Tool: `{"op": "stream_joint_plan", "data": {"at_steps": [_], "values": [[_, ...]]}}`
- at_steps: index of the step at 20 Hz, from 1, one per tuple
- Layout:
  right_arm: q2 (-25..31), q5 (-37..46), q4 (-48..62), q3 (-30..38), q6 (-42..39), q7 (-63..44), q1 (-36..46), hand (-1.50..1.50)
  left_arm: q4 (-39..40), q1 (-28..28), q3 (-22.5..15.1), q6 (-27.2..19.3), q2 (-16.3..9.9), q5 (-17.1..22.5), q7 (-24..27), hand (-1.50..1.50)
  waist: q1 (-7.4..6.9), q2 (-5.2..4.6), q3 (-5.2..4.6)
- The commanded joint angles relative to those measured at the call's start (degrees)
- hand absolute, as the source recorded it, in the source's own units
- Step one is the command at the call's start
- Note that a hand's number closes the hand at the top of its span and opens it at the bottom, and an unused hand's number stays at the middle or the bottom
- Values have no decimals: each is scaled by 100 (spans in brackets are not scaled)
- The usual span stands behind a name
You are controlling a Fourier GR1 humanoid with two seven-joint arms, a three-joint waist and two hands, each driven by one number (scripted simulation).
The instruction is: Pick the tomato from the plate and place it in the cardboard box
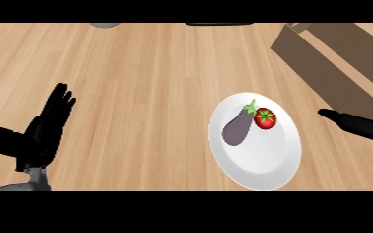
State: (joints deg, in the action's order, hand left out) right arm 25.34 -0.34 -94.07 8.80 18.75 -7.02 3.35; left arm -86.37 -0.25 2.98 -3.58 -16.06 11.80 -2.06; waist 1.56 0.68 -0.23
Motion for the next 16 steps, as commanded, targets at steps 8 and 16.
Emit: {"op": "stream_joint_plan", "data": {"at_steps": [8,16], "values": [[-138,2274,-2125,-1143,679,-585,-1197,-150,-650,60,189,313,-226,522,-841,0,-143,-48,6],[969,3469,-1992,-1719,-1260,-3433,-827,-150,-618,-127,-29,254,-118,451,-1055,0,-297,-92,-23]]}}
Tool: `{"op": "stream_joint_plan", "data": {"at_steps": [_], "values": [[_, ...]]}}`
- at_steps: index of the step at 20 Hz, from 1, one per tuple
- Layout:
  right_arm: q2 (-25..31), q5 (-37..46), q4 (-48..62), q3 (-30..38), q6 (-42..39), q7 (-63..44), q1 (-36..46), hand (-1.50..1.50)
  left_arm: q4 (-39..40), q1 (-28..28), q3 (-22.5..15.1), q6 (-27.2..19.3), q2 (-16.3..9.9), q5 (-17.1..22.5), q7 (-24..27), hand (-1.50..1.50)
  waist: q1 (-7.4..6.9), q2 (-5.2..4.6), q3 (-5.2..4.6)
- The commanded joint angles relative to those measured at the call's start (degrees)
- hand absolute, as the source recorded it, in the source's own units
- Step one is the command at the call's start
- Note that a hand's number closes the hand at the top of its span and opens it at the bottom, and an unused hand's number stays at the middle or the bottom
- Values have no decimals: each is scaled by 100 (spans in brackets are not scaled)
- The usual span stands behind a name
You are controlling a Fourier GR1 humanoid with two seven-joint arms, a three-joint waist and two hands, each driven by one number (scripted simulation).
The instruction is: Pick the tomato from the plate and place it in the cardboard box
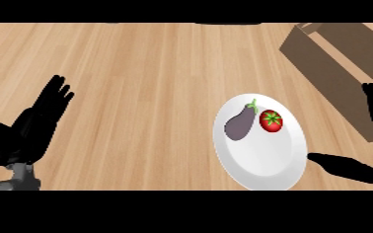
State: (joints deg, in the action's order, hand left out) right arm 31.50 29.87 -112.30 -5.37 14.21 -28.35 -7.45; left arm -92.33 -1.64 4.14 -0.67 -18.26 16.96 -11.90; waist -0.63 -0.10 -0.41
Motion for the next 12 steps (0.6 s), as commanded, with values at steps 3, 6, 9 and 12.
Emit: {"op": "stream_joint_plan", "data": {"at_steps": [3,6,9,12], "values": [[509,221,-127,-491,-1759,-2261,733,-150,17,-9,-42,121,4,-15,79,0,-109,-16,8],[150,44,153,-865,-2411,-3332,1673,-150,126,-137,-36,118,2,-24,15,0,-206,-41,15],[-286,-188,303,-1045,-2955,-4187,2441,-150,99,-140,63,84,-20,13,-82,0,-107,-7,27],[-689,-503,451,-994,-2981,-4502,2425,-150,-144,155,-40,-21,140,-113,2,0,-33,17,33]]}}
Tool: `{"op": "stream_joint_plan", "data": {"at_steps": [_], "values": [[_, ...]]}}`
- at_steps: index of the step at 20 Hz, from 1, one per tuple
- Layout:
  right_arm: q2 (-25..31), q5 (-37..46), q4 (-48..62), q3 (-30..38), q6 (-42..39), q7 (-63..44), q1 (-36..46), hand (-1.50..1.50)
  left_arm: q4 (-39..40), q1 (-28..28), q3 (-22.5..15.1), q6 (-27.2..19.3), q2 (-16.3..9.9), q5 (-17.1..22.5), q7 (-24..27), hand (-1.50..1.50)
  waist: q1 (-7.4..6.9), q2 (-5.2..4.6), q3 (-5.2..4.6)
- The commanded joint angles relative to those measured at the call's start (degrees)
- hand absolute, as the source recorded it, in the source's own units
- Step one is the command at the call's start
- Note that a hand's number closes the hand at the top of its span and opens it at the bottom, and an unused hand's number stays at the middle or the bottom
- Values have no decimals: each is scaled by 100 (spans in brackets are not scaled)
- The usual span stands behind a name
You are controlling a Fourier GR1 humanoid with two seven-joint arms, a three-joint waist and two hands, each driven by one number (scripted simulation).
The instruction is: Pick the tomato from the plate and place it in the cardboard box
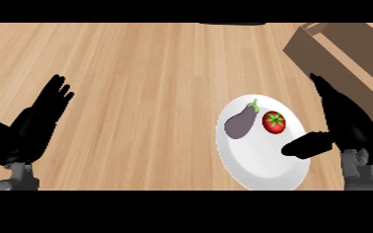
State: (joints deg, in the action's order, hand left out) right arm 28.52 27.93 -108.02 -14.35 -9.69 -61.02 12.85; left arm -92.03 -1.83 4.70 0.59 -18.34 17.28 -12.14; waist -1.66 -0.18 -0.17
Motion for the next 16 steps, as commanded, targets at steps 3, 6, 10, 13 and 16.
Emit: {"op": "stream_joint_plan", "data": {"at_steps": [3,6,10,13,16], "values": [[-534,-297,628,-11,-612,-1093,696,-150,-112,-122,287,135,-201,229,-301,0,95,18,13],[-538,-304,826,-61,-610,-973,523,-150,-437,212,117,57,-85,33,-265,0,94,25,15],[-678,-319,824,-120,-816,-1334,743,-150,-172,-37,249,77,-64,108,-295,0,144,23,12],[-662,-342,731,-4,-798,-1245,618,-150,26,77,379,270,-125,145,-142,0,153,24,12],[-599,-181,754,20,-709,-846,260,-150,-19,-68,59,-102,235,-243,-128,0,184,24,15]]}}
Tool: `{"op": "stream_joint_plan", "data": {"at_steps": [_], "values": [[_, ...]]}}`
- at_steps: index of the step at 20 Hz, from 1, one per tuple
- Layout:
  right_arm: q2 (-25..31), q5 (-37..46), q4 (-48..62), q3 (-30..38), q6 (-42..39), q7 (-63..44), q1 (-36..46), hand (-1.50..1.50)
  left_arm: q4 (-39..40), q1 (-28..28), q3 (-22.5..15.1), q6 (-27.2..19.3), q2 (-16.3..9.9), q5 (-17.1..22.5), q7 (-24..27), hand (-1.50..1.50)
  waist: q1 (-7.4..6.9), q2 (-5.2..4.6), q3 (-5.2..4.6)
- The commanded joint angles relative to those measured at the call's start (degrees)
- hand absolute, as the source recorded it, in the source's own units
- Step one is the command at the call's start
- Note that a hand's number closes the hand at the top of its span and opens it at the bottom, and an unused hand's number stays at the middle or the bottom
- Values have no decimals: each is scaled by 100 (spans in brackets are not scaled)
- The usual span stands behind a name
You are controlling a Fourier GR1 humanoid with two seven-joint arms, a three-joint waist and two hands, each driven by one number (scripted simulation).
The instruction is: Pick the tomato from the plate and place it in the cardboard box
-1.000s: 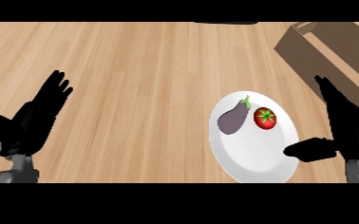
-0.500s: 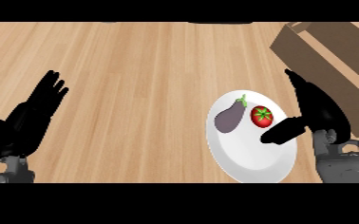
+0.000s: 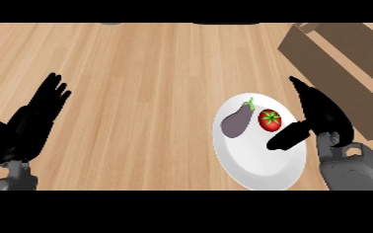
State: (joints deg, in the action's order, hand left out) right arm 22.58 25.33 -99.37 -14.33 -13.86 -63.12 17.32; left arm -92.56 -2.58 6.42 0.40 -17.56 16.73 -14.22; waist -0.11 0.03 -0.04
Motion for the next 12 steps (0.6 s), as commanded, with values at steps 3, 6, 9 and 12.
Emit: {"op": "stream_joint_plan", "data": {"at_steps": [3,6,9,12], "values": [[-328,497,192,-127,-44,-268,-158,-150,-276,171,-113,-125,311,-180,6,0,-3,1,3],[-533,509,-50,-166,-330,-791,242,-150,320,156,322,546,-85,119,363,0,-1,1,-1],[-619,843,744,21,-87,63,294,-150,-297,224,47,91,222,-210,-58,0,-25,-3,4],[-505,738,677,175,-503,-149,446,-150,-269,176,159,184,220,-87,-34,0,-13,-2,2]]}}
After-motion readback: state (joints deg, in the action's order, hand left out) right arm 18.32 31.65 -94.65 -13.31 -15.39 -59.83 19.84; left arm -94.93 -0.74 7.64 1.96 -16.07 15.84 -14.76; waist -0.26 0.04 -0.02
